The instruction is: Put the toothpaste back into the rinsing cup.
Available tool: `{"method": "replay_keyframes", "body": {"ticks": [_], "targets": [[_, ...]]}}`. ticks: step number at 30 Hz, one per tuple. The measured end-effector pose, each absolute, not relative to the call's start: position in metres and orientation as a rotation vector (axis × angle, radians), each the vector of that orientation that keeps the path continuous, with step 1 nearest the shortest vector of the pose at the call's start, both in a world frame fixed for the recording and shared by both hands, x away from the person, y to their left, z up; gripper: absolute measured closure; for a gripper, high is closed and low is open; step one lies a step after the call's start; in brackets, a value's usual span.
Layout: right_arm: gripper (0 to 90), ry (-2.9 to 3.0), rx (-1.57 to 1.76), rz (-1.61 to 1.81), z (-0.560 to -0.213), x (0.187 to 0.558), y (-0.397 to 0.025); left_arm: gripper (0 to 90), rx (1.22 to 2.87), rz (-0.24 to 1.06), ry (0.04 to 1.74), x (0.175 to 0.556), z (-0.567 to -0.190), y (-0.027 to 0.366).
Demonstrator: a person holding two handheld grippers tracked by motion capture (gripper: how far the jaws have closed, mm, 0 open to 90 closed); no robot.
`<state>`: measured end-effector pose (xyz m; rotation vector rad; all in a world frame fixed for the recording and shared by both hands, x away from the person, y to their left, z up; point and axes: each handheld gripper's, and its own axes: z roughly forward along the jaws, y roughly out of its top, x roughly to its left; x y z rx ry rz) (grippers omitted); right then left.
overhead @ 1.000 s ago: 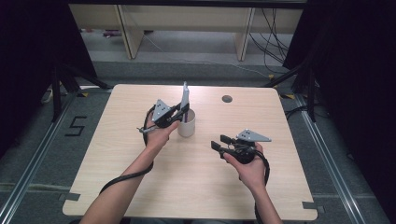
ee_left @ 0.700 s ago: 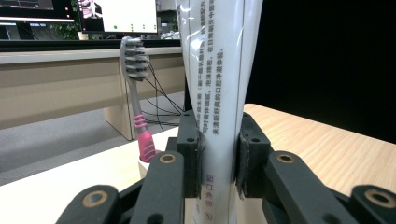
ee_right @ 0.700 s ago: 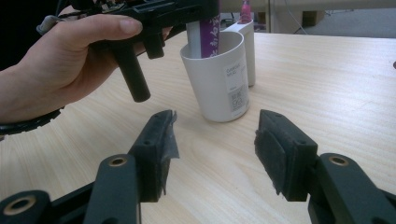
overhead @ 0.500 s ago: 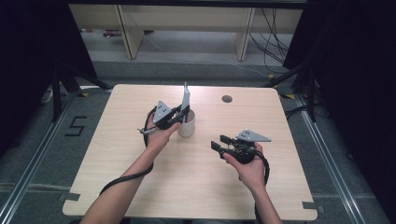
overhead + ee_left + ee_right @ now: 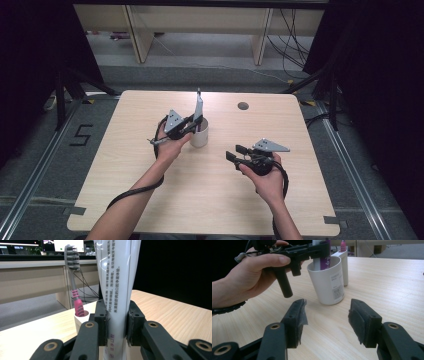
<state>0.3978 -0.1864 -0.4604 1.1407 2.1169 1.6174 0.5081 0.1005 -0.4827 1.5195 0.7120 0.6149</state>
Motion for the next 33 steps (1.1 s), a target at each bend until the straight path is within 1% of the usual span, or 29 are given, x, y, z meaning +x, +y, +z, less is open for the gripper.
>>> {"method": "replay_keyframes", "body": {"ticks": [33], "targets": [[47.0, 2.123, 1.131, 1.605, -0.4609, 0.3976, -0.1852, 73.8, 1.576, 0.611, 0.725, 0.5097, -0.4895, 0.1021]]}}
